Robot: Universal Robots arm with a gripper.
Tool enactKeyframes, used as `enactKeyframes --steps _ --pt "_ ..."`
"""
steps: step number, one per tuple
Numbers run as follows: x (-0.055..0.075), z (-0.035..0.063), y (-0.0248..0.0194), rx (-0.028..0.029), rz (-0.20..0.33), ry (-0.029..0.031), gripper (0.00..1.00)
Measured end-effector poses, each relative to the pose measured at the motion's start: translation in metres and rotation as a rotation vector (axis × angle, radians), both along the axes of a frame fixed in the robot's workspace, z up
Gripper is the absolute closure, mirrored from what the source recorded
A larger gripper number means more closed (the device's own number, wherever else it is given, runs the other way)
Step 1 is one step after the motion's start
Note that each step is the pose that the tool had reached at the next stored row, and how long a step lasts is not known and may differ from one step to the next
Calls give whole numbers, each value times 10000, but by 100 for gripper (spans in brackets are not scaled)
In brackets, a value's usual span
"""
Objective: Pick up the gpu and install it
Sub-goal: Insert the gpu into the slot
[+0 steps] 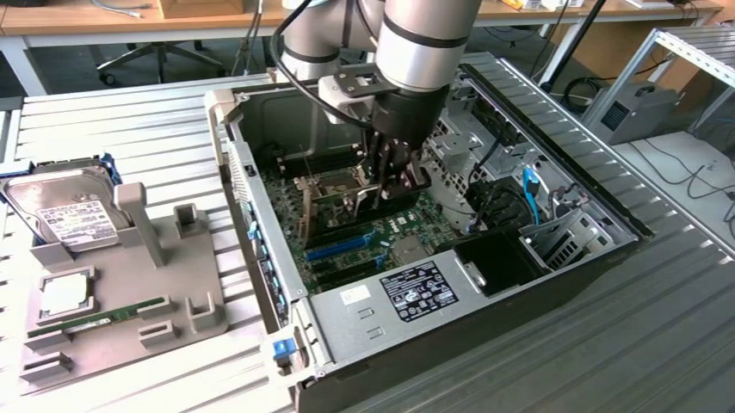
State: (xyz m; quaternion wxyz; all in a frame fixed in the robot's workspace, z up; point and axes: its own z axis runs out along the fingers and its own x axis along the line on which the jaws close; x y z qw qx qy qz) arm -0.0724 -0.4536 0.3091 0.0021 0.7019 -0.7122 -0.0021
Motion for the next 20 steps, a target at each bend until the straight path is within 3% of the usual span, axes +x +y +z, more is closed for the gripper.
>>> enactKeyframes --steps 13,20 --pt "-99 -188 0 23 136 -183 73" --pt "-128 -209 0 25 157 -200 73"
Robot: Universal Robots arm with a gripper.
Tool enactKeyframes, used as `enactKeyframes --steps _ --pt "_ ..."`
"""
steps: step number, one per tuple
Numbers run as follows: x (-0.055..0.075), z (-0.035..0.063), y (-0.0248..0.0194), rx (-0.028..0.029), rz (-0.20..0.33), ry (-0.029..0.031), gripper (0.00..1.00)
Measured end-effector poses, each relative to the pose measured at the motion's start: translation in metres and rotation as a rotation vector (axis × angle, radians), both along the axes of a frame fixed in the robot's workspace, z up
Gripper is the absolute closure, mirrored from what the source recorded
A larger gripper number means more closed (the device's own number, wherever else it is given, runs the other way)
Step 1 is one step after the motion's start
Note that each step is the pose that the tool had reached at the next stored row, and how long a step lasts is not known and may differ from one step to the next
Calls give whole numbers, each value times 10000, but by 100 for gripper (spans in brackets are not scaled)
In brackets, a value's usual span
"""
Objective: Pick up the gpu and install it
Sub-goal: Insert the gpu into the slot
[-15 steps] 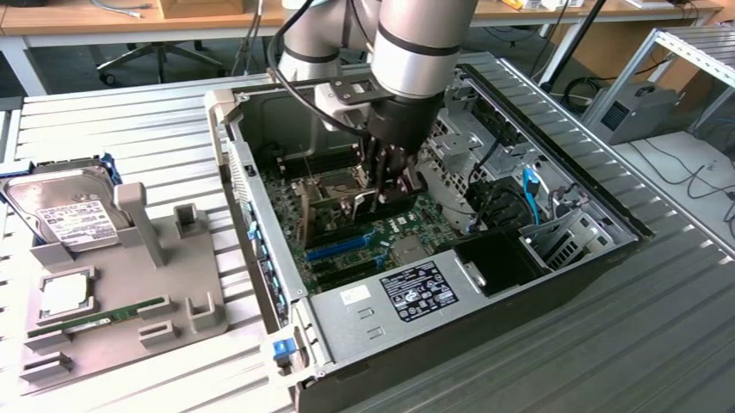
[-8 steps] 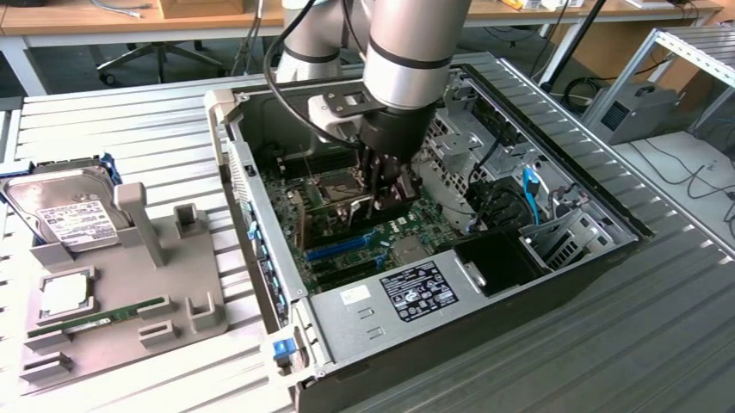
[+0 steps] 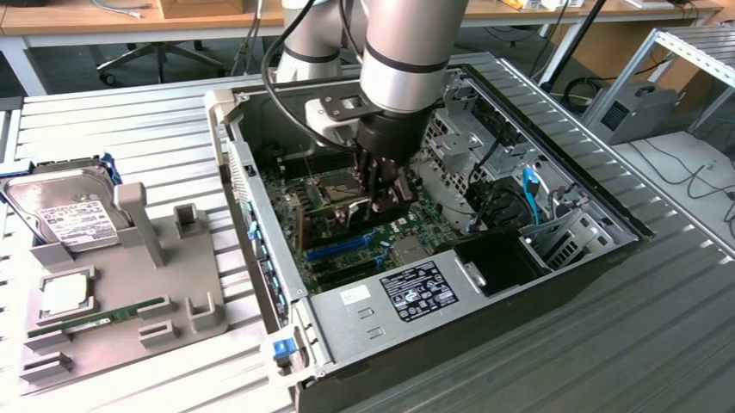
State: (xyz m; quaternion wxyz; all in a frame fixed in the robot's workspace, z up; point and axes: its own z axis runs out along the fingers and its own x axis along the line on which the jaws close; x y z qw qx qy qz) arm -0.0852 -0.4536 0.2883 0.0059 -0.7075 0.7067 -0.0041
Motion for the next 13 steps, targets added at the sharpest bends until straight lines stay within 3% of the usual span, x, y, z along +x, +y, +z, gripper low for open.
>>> enactKeyframes --steps 13 --pt "-52 -7 -1 -1 2 1 73"
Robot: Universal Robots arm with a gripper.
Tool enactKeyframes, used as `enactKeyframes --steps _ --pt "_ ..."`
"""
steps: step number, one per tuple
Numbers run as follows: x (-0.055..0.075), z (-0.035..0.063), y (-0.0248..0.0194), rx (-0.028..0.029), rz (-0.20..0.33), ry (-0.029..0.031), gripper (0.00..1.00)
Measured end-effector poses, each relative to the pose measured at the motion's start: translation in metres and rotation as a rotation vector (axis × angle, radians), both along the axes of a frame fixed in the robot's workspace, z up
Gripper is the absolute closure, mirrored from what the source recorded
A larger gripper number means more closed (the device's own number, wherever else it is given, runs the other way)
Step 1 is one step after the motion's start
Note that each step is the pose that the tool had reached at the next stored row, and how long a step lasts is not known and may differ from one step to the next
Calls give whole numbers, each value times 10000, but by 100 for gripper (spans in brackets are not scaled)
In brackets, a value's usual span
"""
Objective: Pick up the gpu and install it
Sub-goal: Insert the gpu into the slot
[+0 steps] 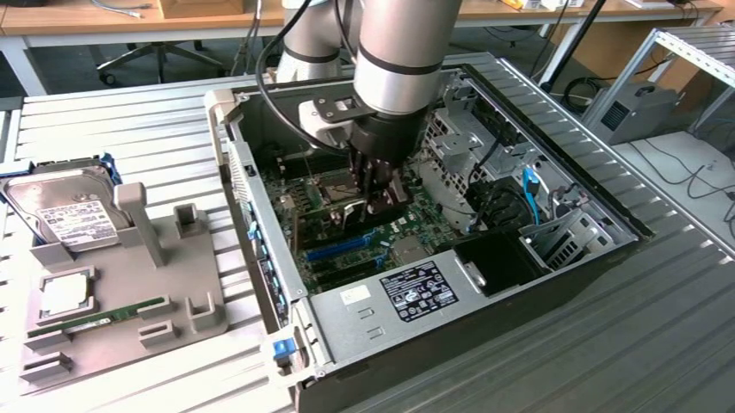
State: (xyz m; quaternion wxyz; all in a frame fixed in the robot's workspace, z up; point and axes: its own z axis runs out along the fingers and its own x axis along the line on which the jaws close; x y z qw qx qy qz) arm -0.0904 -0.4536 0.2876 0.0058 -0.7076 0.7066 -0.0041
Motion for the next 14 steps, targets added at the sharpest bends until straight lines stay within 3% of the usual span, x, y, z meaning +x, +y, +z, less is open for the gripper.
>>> enactKeyframes --steps 14 --pt "-83 -3 -9 1 -1 0 73"
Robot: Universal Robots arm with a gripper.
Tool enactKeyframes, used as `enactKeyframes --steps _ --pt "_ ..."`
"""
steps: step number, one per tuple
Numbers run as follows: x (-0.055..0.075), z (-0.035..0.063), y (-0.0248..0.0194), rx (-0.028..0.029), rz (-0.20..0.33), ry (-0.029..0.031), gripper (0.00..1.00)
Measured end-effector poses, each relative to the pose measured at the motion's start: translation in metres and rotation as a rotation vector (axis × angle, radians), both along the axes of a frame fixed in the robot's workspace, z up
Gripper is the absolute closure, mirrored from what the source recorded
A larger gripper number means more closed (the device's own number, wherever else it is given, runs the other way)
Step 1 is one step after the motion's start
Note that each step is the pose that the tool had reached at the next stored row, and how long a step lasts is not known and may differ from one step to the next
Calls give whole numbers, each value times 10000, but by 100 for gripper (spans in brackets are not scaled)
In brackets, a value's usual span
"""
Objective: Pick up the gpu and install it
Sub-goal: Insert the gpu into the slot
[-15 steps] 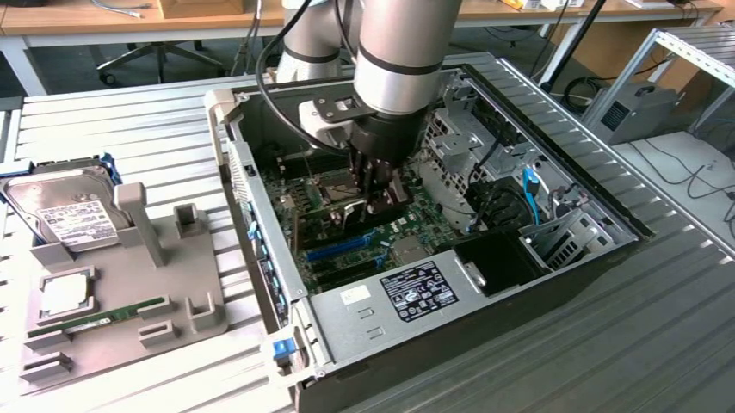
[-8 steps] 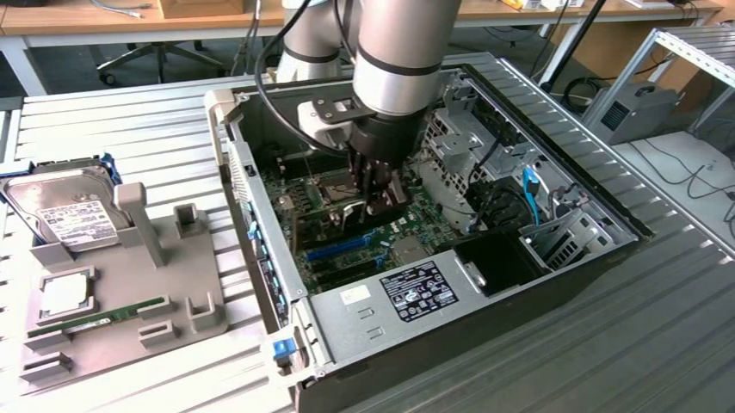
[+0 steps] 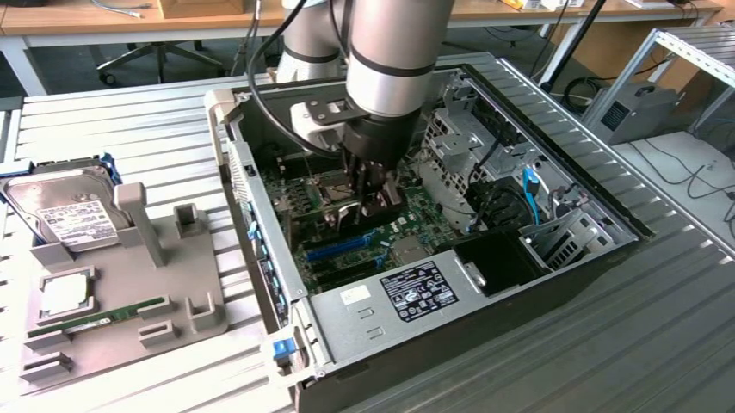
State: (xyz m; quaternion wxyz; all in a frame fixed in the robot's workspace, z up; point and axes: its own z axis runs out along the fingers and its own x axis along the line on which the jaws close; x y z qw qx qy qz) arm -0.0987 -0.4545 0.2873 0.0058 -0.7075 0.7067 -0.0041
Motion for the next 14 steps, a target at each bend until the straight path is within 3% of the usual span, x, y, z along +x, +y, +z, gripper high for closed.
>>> enactKeyframes --steps 14 --pt "-61 -4 0 -1 -1 1 73"
